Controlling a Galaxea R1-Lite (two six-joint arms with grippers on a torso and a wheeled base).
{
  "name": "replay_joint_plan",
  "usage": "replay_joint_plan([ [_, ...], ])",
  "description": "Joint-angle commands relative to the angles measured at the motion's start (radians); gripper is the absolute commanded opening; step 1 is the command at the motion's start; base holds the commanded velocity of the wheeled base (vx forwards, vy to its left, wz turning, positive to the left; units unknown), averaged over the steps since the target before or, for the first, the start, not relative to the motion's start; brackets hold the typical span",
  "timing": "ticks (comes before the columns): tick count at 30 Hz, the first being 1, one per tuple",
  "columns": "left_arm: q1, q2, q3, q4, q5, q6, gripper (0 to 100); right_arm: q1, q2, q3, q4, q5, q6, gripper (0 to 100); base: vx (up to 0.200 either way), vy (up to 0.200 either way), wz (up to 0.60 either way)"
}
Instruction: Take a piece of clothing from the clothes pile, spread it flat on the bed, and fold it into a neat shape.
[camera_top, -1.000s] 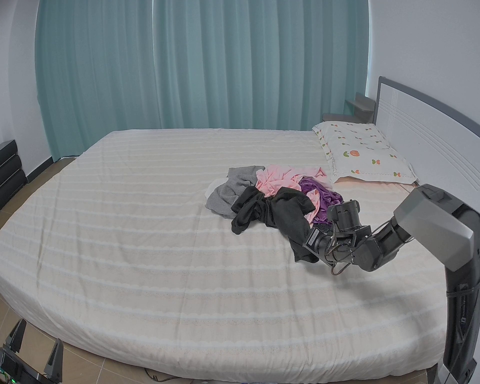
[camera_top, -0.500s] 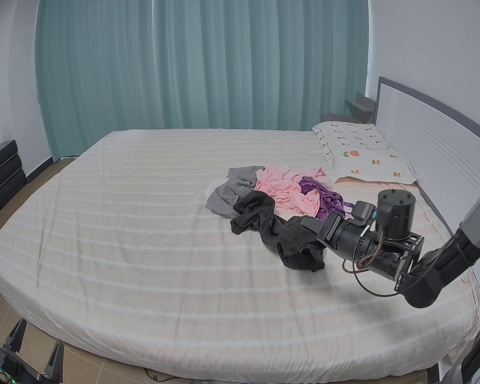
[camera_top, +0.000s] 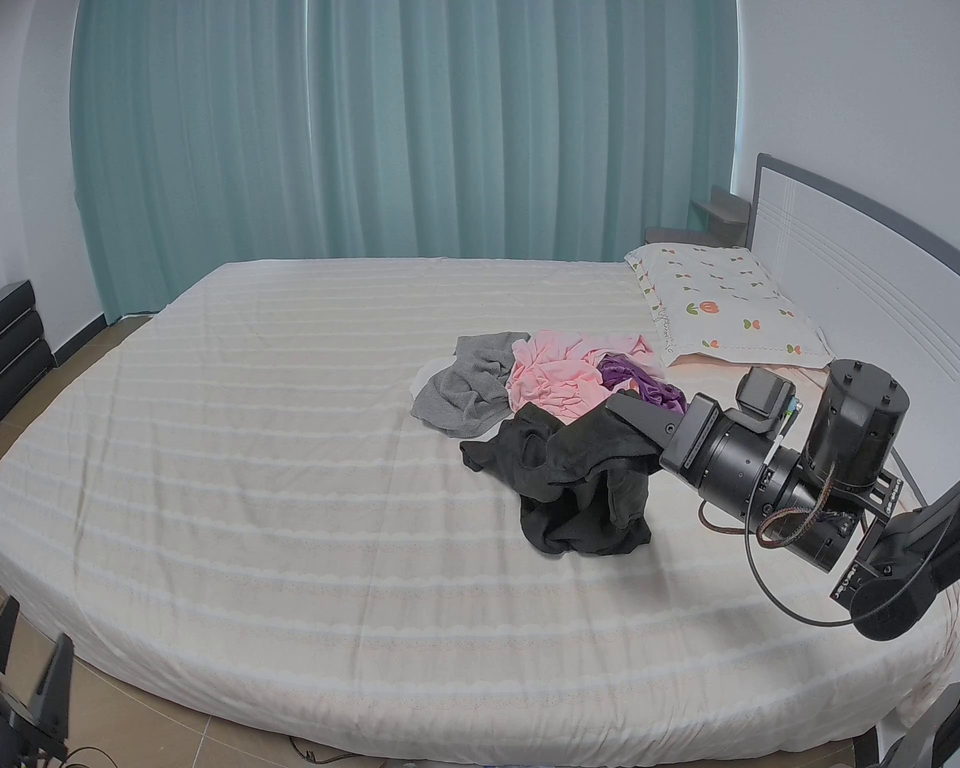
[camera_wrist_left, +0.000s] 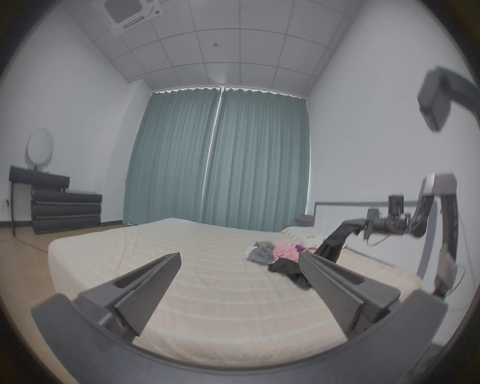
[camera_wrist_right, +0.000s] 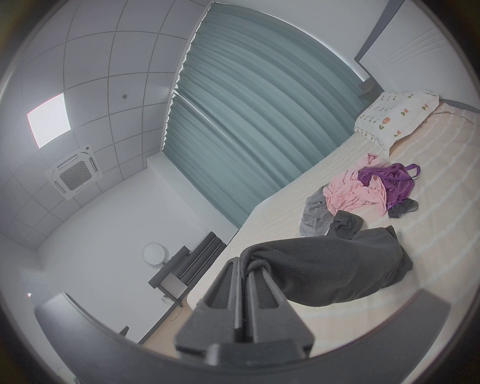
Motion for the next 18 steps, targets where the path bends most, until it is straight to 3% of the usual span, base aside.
replay_joint_plan([
  [1, -0.045, 0.465, -0.294, -0.028, -0.036, -0.192, 100, 0.023, -0.054, 0.013, -0.036, -0.002, -0.020, 0, 0.000, 0.000, 0.00],
  [13, -0.094, 0.707, -0.260, -0.037, -0.253, -0.111, 100, 0.024, -0.120, 0.006, -0.029, 0.009, -0.028, 0, 0.000, 0.000, 0.00],
  [18, -0.162, 0.897, -0.271, -0.063, -0.246, -0.026, 100, 0.024, -0.137, 0.018, -0.029, 0.009, -0.028, 0, 0.000, 0.000, 0.00],
])
